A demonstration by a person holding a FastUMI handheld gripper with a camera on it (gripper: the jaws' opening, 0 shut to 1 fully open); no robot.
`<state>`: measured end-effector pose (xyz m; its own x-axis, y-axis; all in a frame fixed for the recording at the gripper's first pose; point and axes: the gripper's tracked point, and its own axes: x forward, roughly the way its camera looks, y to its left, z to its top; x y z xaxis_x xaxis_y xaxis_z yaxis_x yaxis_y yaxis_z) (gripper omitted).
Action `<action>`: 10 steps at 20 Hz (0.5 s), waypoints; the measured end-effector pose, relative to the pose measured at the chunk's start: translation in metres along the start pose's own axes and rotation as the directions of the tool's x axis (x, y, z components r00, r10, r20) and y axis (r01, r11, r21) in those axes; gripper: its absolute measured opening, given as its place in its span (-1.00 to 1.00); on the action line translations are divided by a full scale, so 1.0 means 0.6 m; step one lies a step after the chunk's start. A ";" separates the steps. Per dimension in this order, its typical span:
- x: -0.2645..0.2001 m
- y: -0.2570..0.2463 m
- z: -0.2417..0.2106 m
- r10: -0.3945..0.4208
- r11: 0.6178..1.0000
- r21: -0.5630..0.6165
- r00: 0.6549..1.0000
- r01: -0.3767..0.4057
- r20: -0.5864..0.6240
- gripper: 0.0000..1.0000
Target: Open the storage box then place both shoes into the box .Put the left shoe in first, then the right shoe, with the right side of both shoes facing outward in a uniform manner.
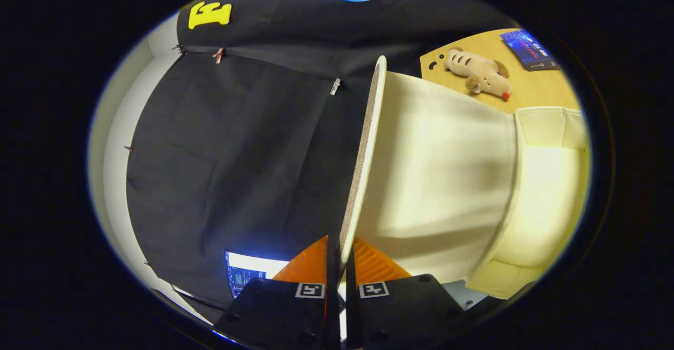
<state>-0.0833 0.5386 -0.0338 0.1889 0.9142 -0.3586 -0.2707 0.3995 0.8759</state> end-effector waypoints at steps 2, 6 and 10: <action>0.039 -0.010 -0.006 -0.023 1.000 -0.017 0.999 0.023 -0.022 -0.82; 0.085 -0.032 -0.016 -0.063 0.998 -0.030 0.997 0.062 -0.049 -0.82; 0.097 -0.075 -0.020 -0.167 0.982 -0.096 0.986 0.165 -0.012 -0.68</action>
<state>-0.0715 0.5744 -0.0981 0.2197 0.8355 -0.5037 -0.3253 0.5495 0.7696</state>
